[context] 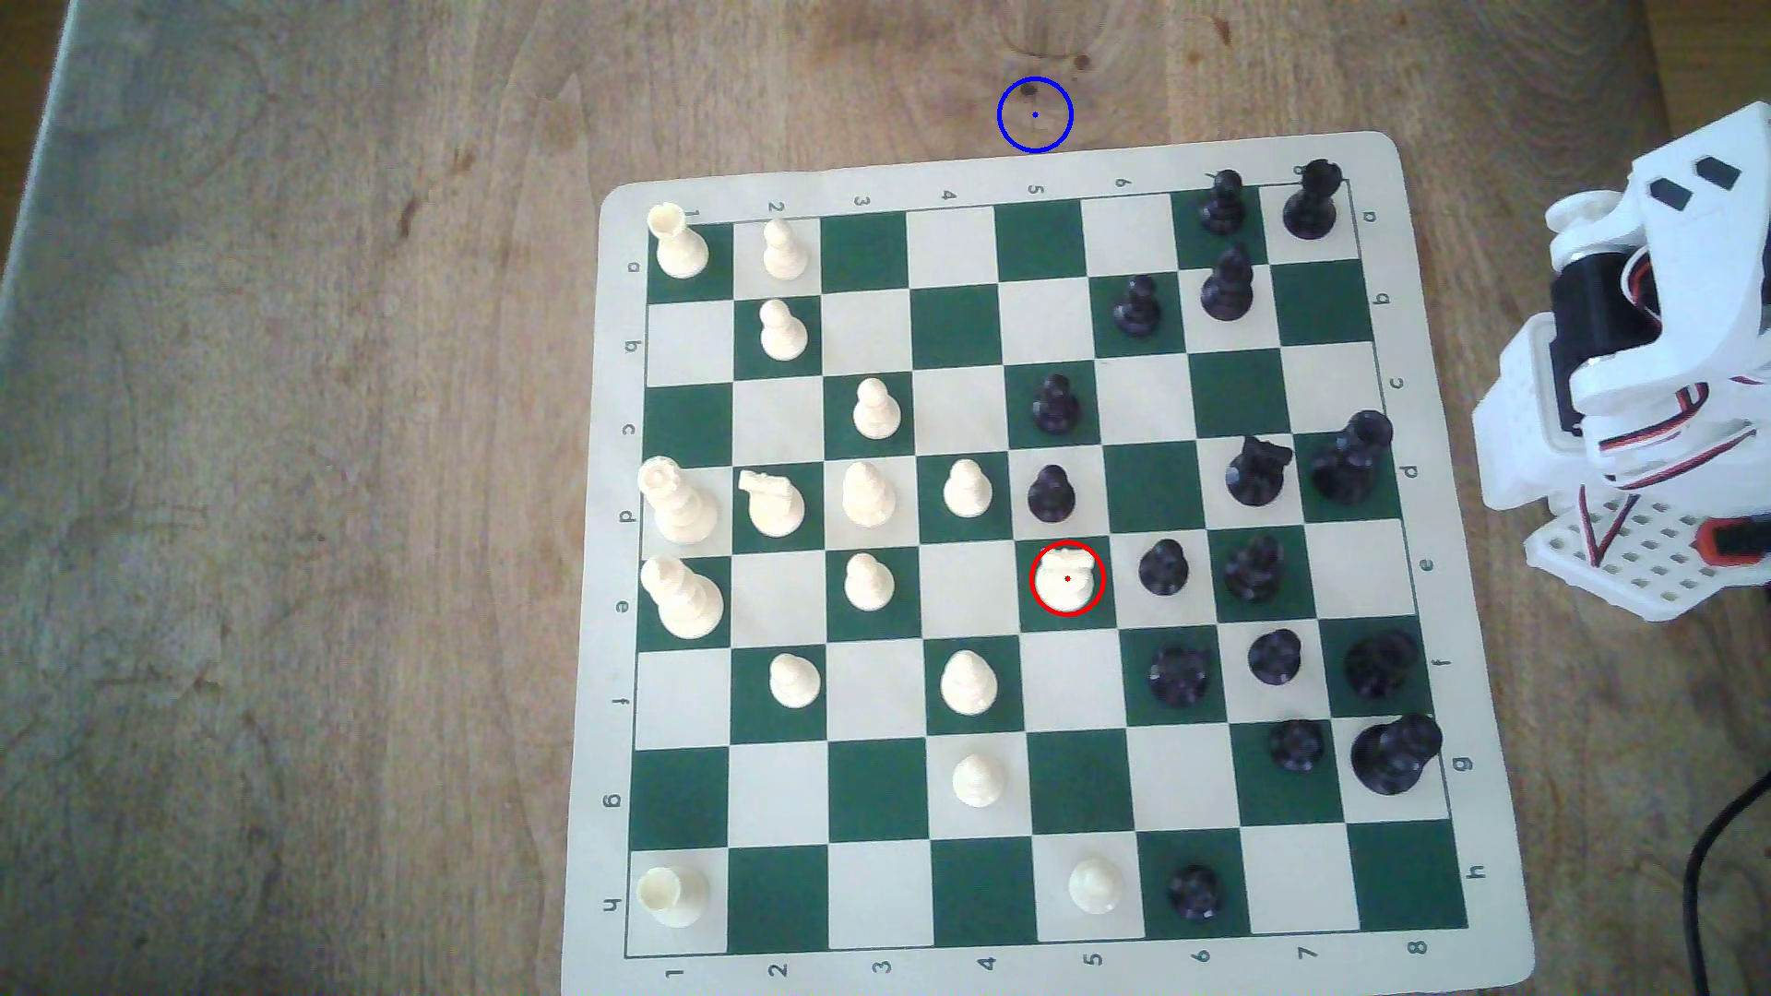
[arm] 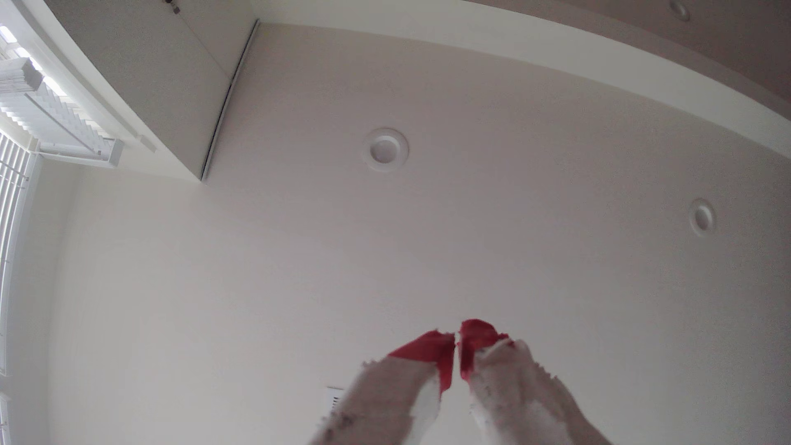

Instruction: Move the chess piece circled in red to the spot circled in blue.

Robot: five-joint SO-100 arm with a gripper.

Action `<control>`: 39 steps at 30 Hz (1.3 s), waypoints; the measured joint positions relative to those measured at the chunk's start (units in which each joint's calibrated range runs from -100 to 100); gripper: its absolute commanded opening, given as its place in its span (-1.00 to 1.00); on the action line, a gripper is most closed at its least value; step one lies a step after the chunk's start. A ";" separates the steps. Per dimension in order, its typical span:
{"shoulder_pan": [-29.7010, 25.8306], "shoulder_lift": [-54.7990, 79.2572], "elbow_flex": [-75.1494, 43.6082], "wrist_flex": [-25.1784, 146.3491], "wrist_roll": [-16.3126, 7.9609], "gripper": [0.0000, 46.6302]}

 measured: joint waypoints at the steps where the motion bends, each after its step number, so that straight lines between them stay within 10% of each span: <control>1: 0.00 0.00 0.00 0.00 0.00 -0.99; 33: 2.95 0.59 -18.71 113.15 -0.15 -0.99; 39: -0.88 8.13 -29.01 135.54 -5.37 -0.96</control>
